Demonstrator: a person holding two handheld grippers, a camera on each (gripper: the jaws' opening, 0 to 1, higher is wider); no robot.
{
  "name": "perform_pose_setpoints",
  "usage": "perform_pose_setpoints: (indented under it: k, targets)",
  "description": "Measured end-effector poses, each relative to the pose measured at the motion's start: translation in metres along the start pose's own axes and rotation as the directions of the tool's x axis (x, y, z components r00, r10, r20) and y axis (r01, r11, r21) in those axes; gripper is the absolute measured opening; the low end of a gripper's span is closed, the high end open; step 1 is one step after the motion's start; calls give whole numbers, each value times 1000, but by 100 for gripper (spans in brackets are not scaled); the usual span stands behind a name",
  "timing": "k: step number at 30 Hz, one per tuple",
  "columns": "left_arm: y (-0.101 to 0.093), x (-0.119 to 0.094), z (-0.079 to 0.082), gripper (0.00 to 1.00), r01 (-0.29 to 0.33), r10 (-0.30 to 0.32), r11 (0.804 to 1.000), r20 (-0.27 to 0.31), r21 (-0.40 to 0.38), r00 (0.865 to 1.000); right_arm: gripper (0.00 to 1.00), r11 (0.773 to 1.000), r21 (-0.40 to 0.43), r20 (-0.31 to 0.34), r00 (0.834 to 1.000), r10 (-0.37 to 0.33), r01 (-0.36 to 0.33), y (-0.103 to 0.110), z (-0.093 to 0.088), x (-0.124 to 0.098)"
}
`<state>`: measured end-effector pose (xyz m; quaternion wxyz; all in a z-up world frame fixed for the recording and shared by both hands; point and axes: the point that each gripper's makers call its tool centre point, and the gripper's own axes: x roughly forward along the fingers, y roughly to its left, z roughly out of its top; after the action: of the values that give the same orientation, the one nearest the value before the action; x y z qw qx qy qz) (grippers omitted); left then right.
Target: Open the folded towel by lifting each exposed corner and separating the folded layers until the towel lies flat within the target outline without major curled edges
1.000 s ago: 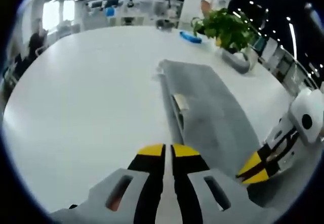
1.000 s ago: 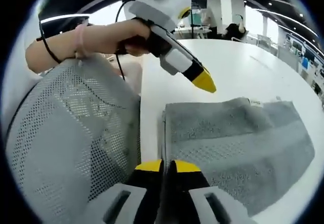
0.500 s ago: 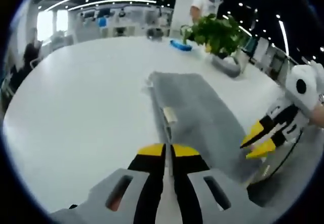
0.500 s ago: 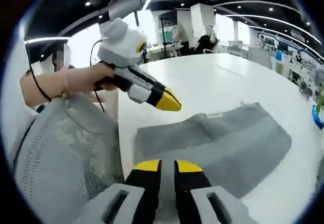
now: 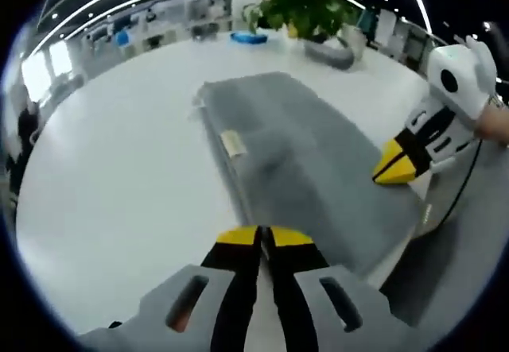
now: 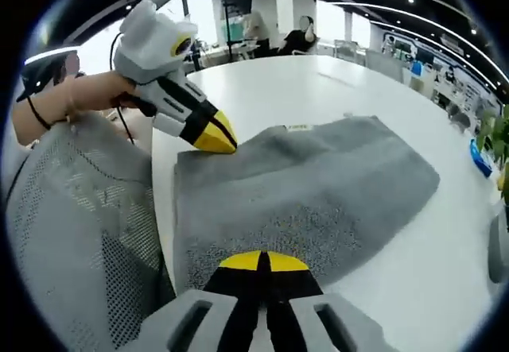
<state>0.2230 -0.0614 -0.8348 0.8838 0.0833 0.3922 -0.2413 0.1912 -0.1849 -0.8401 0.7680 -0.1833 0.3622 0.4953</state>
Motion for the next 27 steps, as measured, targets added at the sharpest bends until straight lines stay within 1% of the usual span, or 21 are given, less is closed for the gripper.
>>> perform_pose_setpoints:
  k: [1,3,6,9,10,11,14,22,27]
  targets:
    - [0,0,0,4,1,-1,1000,0,-1,1000,0,1000,7,-2,1000,1,-1,-1,0,0]
    - [-1,1,-1,4,-1,2,1000,-3,9,1000,0,999,46,-8,1000,14,-13,-3,-1,1]
    - [-1,1,-2,4,-2,2,1000,-2,20,1000,0,997,73,-11,1000,18,-17,-4,-1,2]
    - [-2,1,-2,3,-1,1,1000,2,-4,1000,0,997,70,-12,1000,19,-18,-3,-1,2]
    - [-1,1,-3,3,1,-1,1000,1,-19,1000,0,998,61,-13,1000,19,-18,-3,-1,2]
    - [-1,1,-3,3,3,-3,999,1,-34,1000,0,999,32,-16,1000,14,-14,-3,-1,2]
    - [-3,1,-4,3,8,-8,999,-6,-52,1000,0,1000,23,-17,1000,10,-9,-4,-2,2]
    - [-6,1,-6,3,28,-29,997,-15,-73,999,0,1000,16,-24,1000,-9,9,-11,-3,2]
    - [-10,1,-6,3,41,-42,997,-17,-70,999,0,999,20,-27,999,-24,24,-16,-3,1]
